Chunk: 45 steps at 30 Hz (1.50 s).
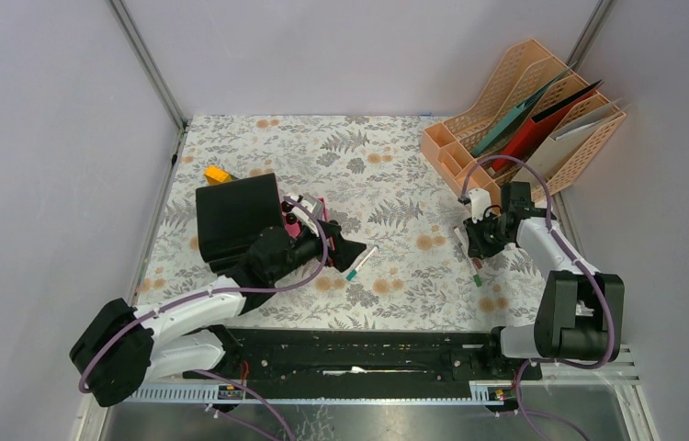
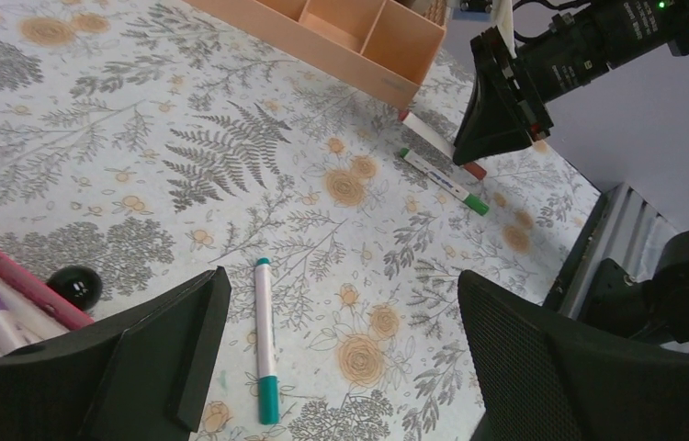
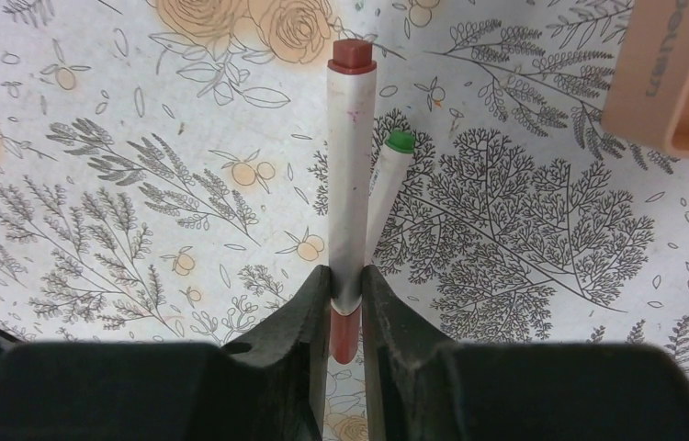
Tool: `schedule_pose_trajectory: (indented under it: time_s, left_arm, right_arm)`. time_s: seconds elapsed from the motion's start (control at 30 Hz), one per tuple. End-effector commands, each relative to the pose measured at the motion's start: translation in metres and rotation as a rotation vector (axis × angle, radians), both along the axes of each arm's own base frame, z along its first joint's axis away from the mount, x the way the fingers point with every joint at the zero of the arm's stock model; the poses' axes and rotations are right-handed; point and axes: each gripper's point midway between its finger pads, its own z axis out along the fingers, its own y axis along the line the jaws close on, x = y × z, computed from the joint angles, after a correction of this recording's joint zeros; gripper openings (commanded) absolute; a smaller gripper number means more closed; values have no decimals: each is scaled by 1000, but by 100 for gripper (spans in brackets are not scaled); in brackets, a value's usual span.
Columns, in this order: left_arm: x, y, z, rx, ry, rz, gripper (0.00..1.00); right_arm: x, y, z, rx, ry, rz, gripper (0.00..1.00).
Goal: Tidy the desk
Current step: Pick up the stationery from the center of the board, then place the stationery in the drawer.
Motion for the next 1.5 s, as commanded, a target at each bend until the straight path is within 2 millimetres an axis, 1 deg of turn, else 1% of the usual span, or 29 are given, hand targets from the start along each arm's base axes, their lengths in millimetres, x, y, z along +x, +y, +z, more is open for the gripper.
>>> schedule_pose_trajectory:
  time_s: [0.0, 0.13, 0.2, 0.33, 0.43, 0.63, 0.67, 0.77, 0.87, 0.97, 1.17, 1.23, 1.37, 1.47]
  left_arm:
    - [-5, -15, 26, -97, -28, -77, 99]
    - [-10, -25, 29, -127, -17, -133, 99]
    - [-14, -30, 30, -154, -3, -163, 99]
    - [-21, -40, 29, -229, 48, -219, 99]
    - [-23, -45, 39, -309, 76, -240, 99]
    - [-14, -50, 56, -494, 151, -212, 99]
    - [-12, -52, 59, -525, 157, -220, 99]
    - [-7, -62, 66, -598, 195, -243, 99]
    - [1, -75, 66, -639, 231, -262, 99]
    - [8, -91, 61, -642, 242, -270, 99]
    - [16, -116, 55, -619, 228, -266, 99]
    - [19, -122, 55, -619, 225, -263, 99]
    - [23, -130, 51, -619, 225, -251, 98]
    - [25, -133, 53, -622, 215, -247, 95]
  right_arm:
    - [10, 12, 27, 59, -66, 22, 0]
    - [11, 17, 33, 80, -82, 35, 0]
    - [12, 23, 39, 116, -87, 50, 0]
    - [18, 44, 61, 238, -119, 103, 0]
    - [21, 63, 80, 354, -128, 151, 0]
    - [24, 95, 117, 580, -145, 243, 0]
    - [22, 101, 125, 631, -144, 262, 0]
    - [18, 112, 138, 733, -129, 296, 0]
    - [10, 121, 144, 785, -97, 324, 0]
    - [0, 127, 145, 806, -71, 345, 0]
    - [-7, 133, 143, 815, -51, 364, 0]
    - [-12, 140, 143, 815, -33, 394, 0]
    - [-18, 149, 140, 804, -12, 429, 0]
    - [-21, 153, 138, 798, -1, 446, 0]
